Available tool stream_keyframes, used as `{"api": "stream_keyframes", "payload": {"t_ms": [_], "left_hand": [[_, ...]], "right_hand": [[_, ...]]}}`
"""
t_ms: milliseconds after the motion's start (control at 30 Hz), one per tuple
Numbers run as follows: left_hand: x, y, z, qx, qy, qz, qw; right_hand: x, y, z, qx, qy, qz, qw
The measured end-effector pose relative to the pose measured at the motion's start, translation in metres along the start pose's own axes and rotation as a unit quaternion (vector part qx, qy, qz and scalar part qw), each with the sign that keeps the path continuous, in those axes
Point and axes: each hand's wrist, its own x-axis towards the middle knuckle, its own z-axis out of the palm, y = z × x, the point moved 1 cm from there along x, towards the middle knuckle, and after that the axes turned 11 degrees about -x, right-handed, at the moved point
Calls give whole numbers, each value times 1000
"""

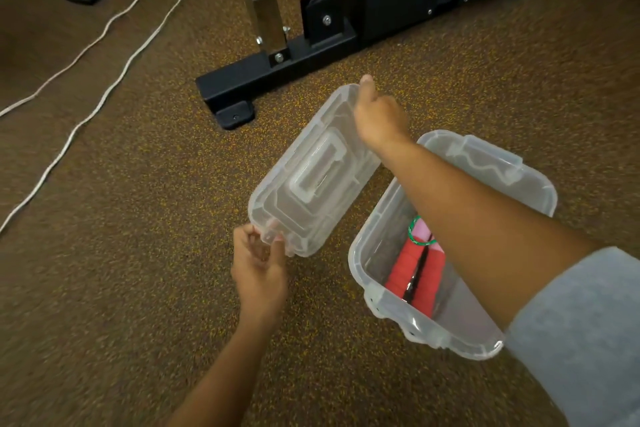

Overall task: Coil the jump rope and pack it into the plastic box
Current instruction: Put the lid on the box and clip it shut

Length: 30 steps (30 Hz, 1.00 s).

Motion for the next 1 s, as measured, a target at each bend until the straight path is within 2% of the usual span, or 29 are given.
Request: {"api": "stream_keyframes", "payload": {"t_ms": [67, 133, 233, 367, 500, 733, 900, 1000], "left_hand": [[-1, 8, 1, 65, 4, 71, 995], [-1, 13, 3, 164, -27, 181, 969], [-4, 19, 7, 252, -107, 316, 909], [-8, 26, 7, 260, -185, 398, 860], [-18, 40, 8, 303, -283, 418, 808], [-36, 65, 36, 341, -432, 448, 704], [-47, 66, 52, 328, -497, 449, 667], [-52, 63, 55, 312, -513, 433, 672]], "right_hand": [[-3, -5, -7, 169, -7, 80, 982], [-7, -1, -16, 296, -2, 136, 946], [-10, 9, -25, 315, 73, 127, 938], [-13, 32, -35, 311, 163, 109, 930], [-20, 68, -57, 290, 215, 98, 927], [-55, 110, -106, 144, 268, 85, 949], [-70, 151, -120, -3, 253, 48, 966], [-76, 167, -122, -12, 228, 57, 972]]}}
